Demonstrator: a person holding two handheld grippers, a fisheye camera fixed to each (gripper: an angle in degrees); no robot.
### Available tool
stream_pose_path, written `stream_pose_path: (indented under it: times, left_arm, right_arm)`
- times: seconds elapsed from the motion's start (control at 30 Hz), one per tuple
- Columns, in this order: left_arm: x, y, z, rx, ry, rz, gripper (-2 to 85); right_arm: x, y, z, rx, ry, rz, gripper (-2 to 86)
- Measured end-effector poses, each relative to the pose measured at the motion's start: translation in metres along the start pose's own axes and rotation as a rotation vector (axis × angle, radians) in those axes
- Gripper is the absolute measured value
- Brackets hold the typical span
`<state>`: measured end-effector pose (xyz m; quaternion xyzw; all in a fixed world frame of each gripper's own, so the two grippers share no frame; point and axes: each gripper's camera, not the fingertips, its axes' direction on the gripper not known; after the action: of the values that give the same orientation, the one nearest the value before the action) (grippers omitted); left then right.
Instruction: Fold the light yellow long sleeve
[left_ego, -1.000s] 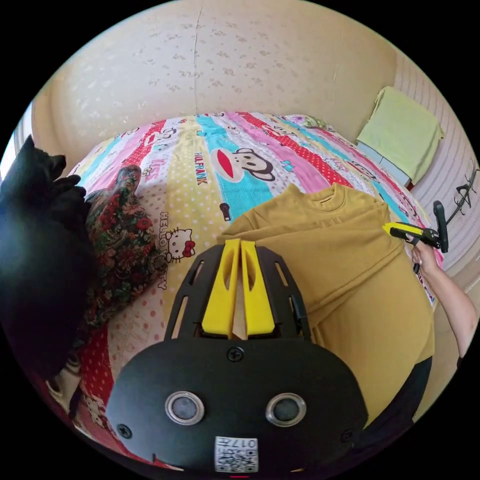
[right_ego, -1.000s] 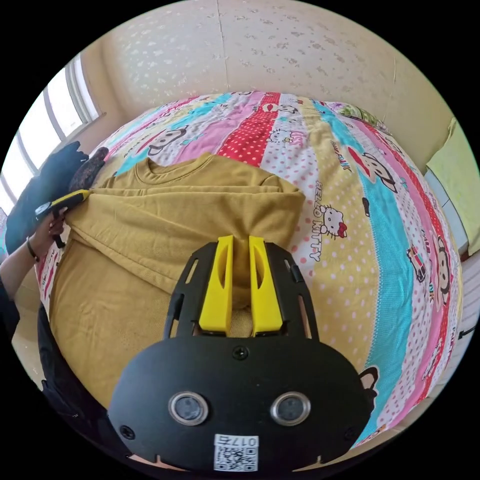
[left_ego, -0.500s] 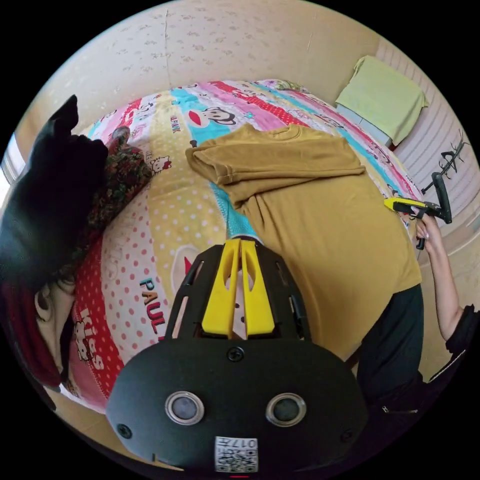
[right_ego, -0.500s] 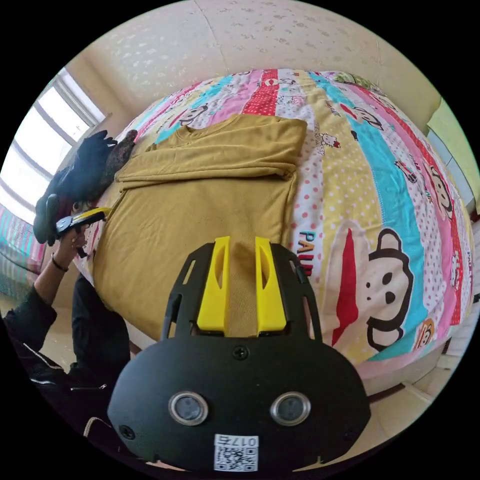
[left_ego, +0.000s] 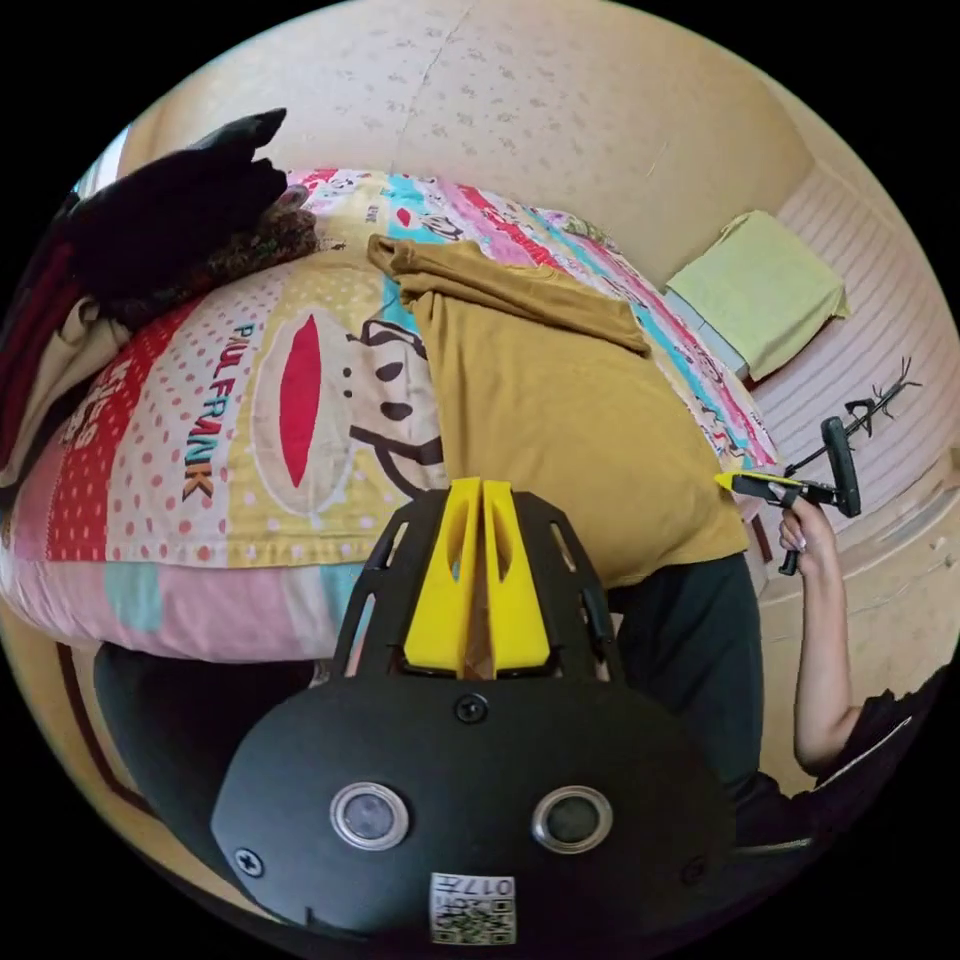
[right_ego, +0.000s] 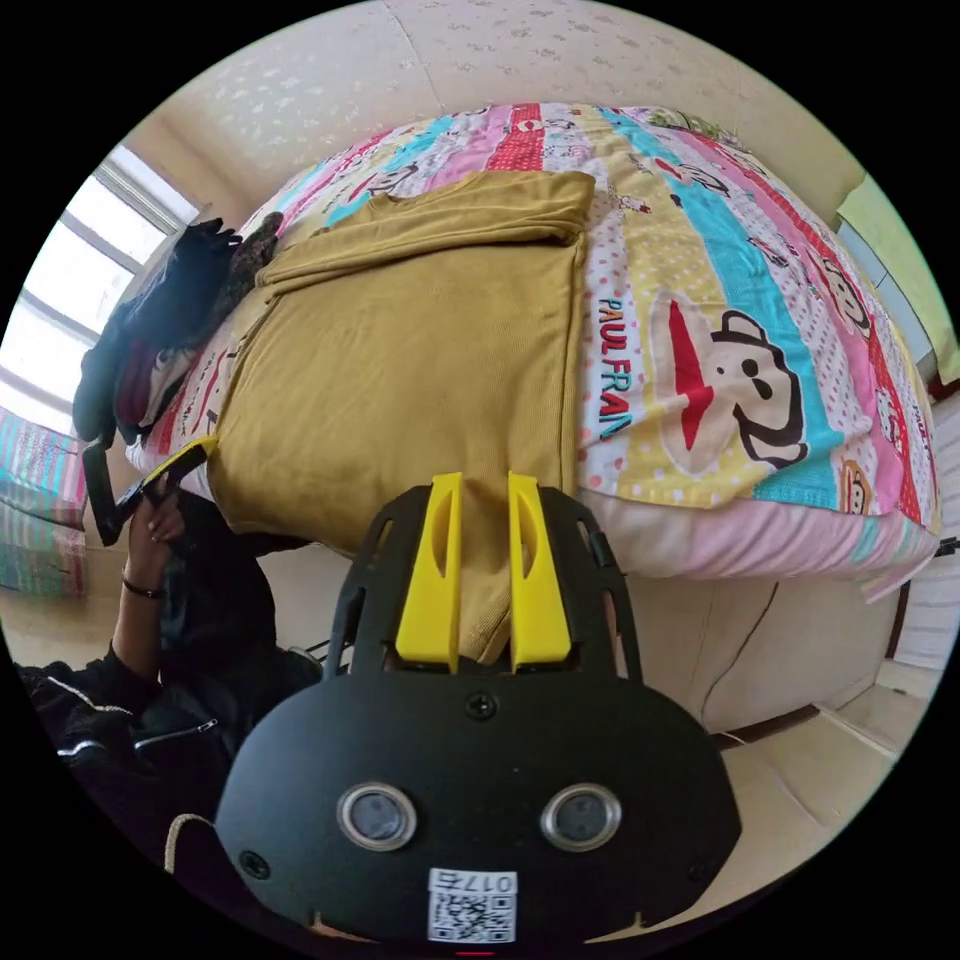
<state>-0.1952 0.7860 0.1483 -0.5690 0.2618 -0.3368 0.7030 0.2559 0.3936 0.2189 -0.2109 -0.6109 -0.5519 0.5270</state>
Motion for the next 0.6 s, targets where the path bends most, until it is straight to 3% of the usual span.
stream_pose_path:
  times: [0.07,0.2,0.4,0.6]
  left_arm:
    - [0.0,0.021,-0.017,0.063,0.017,0.003,-0.3]
    - [-0.005,0.069,-0.036,0.1,-0.202,-0.001,1.4]
    - [-0.031,0.103,-0.017,-0.015,-0.056,-0.013,9.0]
    - [-0.039,0.107,0.003,-0.152,-0.001,0.037,9.6]
  right_arm:
    - [-0.005,0.016,-0.006,0.014,0.044,0.021,8.7]
    - [-0.011,0.049,-0.01,0.05,0.112,0.076,11.1]
    - [-0.009,0.077,-0.022,0.081,0.172,0.159,12.9]
    - [0.004,0.083,-0.025,0.043,0.042,0.161,13.4]
